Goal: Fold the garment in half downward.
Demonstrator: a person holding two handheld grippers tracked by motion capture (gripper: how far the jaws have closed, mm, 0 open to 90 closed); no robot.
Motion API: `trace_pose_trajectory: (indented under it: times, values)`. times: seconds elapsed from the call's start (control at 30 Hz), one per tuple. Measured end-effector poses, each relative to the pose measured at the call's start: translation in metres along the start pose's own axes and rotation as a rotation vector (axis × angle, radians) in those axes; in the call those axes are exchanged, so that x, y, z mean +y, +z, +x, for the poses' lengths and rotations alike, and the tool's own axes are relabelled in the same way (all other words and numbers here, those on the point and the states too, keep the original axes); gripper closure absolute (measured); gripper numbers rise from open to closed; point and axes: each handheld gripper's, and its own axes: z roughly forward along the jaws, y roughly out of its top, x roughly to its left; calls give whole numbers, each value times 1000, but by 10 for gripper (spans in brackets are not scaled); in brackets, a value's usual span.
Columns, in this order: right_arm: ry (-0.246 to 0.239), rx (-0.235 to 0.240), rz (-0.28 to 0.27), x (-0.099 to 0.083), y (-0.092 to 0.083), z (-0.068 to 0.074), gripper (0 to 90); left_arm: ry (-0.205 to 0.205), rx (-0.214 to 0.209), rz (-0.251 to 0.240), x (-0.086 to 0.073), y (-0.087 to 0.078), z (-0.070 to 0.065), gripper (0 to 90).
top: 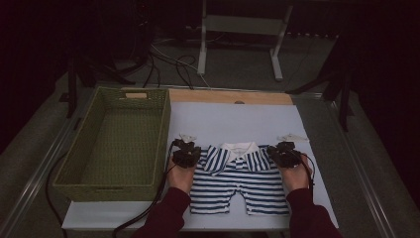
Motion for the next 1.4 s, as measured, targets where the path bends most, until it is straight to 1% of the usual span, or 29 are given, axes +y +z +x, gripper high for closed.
trace_pose_trajectory:
  times: [0.1,0.23,0.33,0.37,0.4,0.43,0.5,0.53,0.57,0.6,0.63,0.67,0.7,0.73,0.77,0.8,0.83,0.87,0.9,0.93,0.97,1.1,1.23,1.27,1.3,1.33,1.4]
  values:
    - [17,5,-9,1,6,-3,869,-7,9,1,5,5,1,867]
    - [20,11,20,-1,14,-6,866,-12,17,19,3,12,3,865]
    - [30,21,28,-2,17,-7,857,-17,8,22,1,13,5,854]
    - [27,23,23,-1,16,-8,839,-17,8,22,1,13,5,812]
    - [27,17,19,-1,15,-8,793,-33,-28,10,2,11,7,745]
    - [25,7,14,-1,14,-8,727,-40,-49,0,3,10,7,664]
    - [32,3,5,0,13,-8,597,-49,-61,-14,4,7,7,501]
    - [32,3,5,0,13,-8,597,-49,-61,-14,4,7,7,426]
    - [46,17,-14,1,11,-10,448,-42,-71,-38,4,5,5,380]
    - [47,9,-19,1,10,-9,394,-30,-69,-50,5,3,4,342]
    - [43,3,-25,2,9,-9,333,-28,-74,-63,6,1,3,300]
    - [45,3,-31,2,8,-8,290,-26,-75,-68,7,0,3,269]
    - [44,-7,-37,2,8,-8,267,-26,-77,-73,8,-1,3,233]
    - [50,-14,-42,3,7,-8,249,-23,-90,-78,9,-2,3,205]
    - [50,-14,-42,3,7,-8,249,-23,-90,-78,9,-2,3,180]
    - [72,-3,-54,4,5,-9,218,-10,-93,-89,11,-3,2,154]
    - [72,-3,-54,4,5,-9,218,-10,-93,-89,11,-3,2,153]
    - [82,13,-58,6,5,-9,211,-11,-121,-99,12,-5,2,143]
    - [82,13,-58,6,5,-9,211,-11,-121,-99,12,-5,2,133]
    - [74,30,-62,10,3,-6,210,-12,-138,-110,14,-6,1,127]
    - [71,36,-64,11,3,-5,211,-9,-151,-113,15,-7,0,127]
    - [63,75,-69,19,2,3,227,7,-173,-111,19,-7,-3,138]
    - [65,103,-48,24,7,8,236,7,-196,-109,20,-6,-4,160]
    - [65,103,-48,24,7,8,236,7,-196,-109,20,-6,-4,161]
    - [70,116,-38,24,11,9,241,13,-212,-103,21,-4,-5,163]
    - [75,121,-35,25,12,10,242,13,-212,-103,21,-4,-5,165]
    - [78,129,-26,24,16,10,244,21,-230,-96,21,-1,-7,166]
